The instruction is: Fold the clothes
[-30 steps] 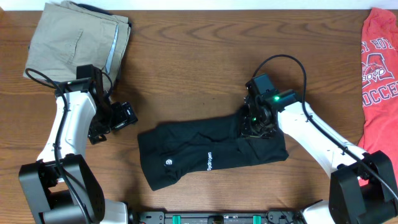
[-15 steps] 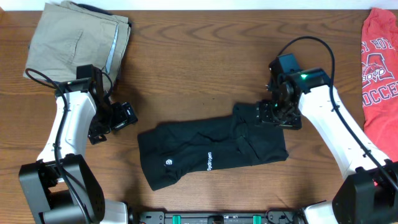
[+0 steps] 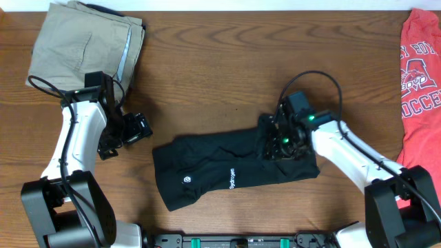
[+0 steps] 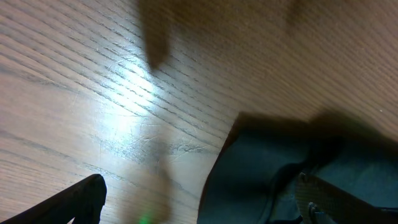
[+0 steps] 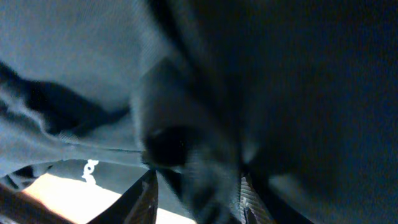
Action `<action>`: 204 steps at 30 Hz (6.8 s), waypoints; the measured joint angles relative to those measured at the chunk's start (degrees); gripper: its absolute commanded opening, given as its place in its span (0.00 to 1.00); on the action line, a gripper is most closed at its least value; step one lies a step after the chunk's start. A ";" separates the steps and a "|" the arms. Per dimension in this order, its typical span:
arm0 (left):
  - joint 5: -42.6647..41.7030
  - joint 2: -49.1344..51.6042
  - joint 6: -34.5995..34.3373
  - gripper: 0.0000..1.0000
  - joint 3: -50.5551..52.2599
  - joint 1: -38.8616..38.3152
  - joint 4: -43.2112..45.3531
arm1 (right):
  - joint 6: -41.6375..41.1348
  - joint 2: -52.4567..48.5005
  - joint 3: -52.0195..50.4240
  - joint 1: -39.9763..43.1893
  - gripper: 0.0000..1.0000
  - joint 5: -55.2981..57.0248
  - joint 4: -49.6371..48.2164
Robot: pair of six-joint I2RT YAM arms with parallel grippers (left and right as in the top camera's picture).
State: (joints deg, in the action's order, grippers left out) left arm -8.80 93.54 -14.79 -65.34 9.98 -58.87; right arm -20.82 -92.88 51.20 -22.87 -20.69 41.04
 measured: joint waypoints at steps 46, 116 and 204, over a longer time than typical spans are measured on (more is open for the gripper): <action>-13.94 0.00 1.49 0.98 12.57 -4.42 1.42 | -0.83 0.00 20.04 27.87 0.99 16.98 25.11; -11.54 -0.52 -3.58 0.06 17.77 -14.60 12.41 | -0.83 0.00 20.06 28.74 0.99 15.98 25.38; -7.67 11.47 -16.65 0.24 -15.13 -61.83 0.57 | -0.83 0.00 20.06 28.74 0.99 15.96 25.38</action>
State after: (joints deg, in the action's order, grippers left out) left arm -16.47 105.01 -31.44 -80.47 -51.86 -58.30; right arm -21.65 -92.88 71.26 5.87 -4.73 66.41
